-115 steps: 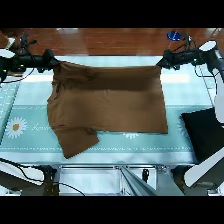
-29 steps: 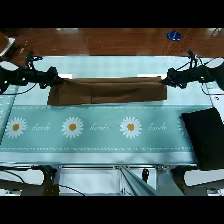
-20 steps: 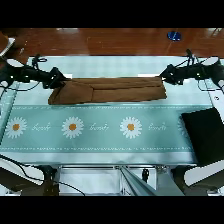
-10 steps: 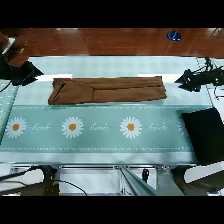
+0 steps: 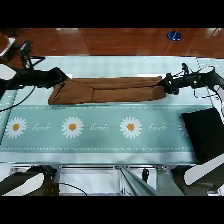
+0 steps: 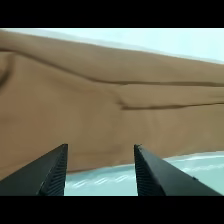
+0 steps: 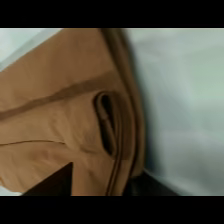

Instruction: Fold the shirts.

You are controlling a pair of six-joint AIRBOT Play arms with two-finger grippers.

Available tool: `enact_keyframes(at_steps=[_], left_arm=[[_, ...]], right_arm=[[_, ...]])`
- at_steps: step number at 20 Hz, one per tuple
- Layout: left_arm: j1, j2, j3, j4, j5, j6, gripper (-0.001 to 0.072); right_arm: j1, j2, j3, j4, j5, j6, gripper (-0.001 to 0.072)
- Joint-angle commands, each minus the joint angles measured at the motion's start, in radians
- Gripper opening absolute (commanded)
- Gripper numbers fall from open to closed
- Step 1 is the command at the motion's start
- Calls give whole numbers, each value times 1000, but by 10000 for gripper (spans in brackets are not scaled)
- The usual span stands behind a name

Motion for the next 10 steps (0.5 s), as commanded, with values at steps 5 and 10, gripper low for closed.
enact_keyframes(at_steps=[5,10], left_arm=[[-159,-49,-8,-60,70,30,19],[-299,-90,-8,-59,90,29,18]], right_arm=[[22,89,15,-65,127,-75,17],[4,488,-176,-290,98,-54,17]])
